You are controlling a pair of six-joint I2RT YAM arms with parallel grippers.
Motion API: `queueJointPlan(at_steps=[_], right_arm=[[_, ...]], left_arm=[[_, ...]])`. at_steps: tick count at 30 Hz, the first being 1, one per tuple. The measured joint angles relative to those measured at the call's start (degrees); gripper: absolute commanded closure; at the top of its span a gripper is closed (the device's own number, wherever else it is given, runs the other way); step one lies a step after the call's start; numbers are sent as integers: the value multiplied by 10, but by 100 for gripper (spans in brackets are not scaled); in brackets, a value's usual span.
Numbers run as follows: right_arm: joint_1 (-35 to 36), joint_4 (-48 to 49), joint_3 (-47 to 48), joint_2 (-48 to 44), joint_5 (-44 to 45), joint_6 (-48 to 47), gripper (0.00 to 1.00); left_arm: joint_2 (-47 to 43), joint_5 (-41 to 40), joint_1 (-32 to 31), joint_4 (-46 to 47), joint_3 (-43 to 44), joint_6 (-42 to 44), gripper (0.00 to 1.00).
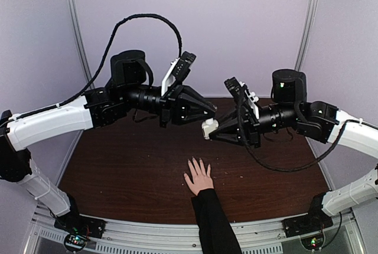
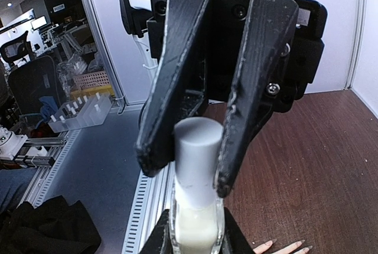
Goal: Paint the nails
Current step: Unscrew the cap of the nail polish bottle.
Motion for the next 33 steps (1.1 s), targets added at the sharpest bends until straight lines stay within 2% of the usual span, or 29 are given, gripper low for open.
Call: queueJointPlan(at_steps=[6, 10, 21, 33], right_arm=[[0, 1, 0, 0, 10, 1, 100], [0, -16, 7, 0, 49, -3, 100], [2, -42, 15, 2, 211, -15, 100], [1, -51, 28, 63, 389, -23, 100]], left_arm=[[0, -5, 0, 1, 0, -5, 100], [0, -38, 1, -8, 0, -7, 100], [3, -189, 2, -29, 0, -20, 100], [56, -388, 0, -39, 13, -93, 100]])
